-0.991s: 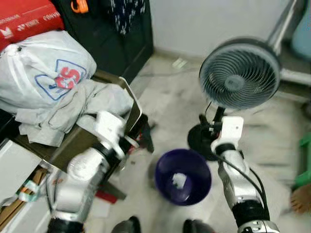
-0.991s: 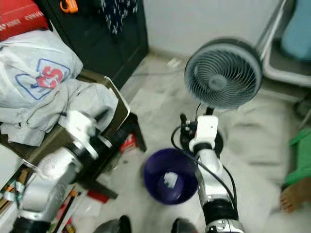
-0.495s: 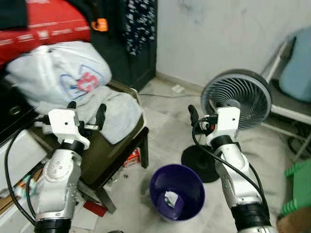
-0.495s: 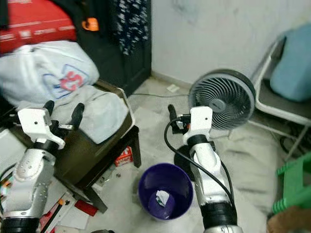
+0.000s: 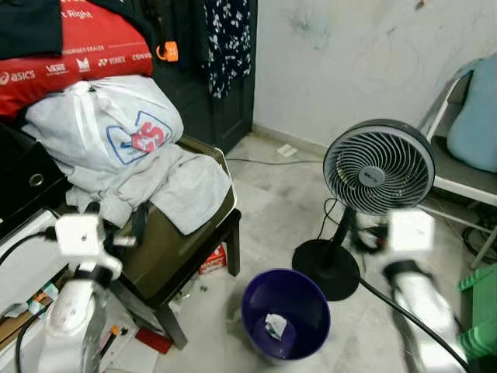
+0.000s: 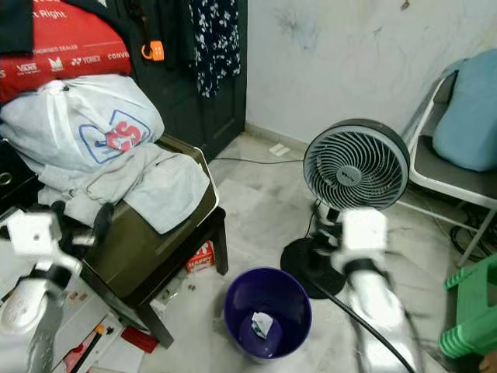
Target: Clean up the room
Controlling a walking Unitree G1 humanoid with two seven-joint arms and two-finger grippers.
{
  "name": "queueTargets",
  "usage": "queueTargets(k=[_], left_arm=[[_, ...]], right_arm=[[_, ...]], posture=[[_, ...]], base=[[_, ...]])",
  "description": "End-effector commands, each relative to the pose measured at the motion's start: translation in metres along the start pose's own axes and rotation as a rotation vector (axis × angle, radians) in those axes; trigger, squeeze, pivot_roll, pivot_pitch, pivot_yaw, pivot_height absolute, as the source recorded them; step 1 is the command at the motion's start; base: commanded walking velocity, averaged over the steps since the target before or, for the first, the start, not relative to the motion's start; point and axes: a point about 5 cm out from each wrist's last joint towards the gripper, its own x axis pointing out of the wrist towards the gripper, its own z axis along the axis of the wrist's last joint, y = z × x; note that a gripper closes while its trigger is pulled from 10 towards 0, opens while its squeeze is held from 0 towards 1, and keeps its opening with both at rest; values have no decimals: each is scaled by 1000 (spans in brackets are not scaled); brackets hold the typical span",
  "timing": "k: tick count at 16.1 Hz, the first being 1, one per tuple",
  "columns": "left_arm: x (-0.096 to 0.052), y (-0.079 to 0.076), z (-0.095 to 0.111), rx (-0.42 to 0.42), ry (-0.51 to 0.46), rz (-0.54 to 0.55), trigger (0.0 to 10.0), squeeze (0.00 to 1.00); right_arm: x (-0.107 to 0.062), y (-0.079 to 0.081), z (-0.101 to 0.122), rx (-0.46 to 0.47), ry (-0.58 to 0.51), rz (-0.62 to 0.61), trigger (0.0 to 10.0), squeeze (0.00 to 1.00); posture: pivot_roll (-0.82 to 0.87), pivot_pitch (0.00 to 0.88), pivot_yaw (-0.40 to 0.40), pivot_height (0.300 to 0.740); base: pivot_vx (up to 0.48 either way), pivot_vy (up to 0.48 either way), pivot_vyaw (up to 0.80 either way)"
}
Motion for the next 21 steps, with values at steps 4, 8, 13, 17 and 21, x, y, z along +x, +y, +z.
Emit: queueTargets(k=[4, 8, 13, 17, 21], left_arm=[[-4, -21, 12, 50, -11, -182, 10000, 0], [-3, -39, 15, 69, 10, -314, 10000, 0], [-14, -34, 15, 76, 2, -203, 10000, 0], [-10, -25, 16, 3, -11, -119, 10000, 0], [3, -31, 22, 5, -32, -185, 10000, 0]], right_arm=[[-6, 1, 17, -84, -9, 146, 10000, 0], [11, 27, 23, -54, 16, 291, 10000, 0], [5, 32, 22, -24, 14, 129, 10000, 0], [12, 20, 14, 3, 38, -89, 10000, 0], [15, 19, 9, 3, 62, -81, 10000, 0]], posture=[[-71, 0, -32, 740], [-33, 0, -4, 740], [-25, 5, -23, 740], [-44, 2, -6, 740], [-49, 0, -4, 740]], base=[[0, 0, 0], [0, 0, 0], [0, 0, 0], [0, 0, 0], [0, 0, 0]])
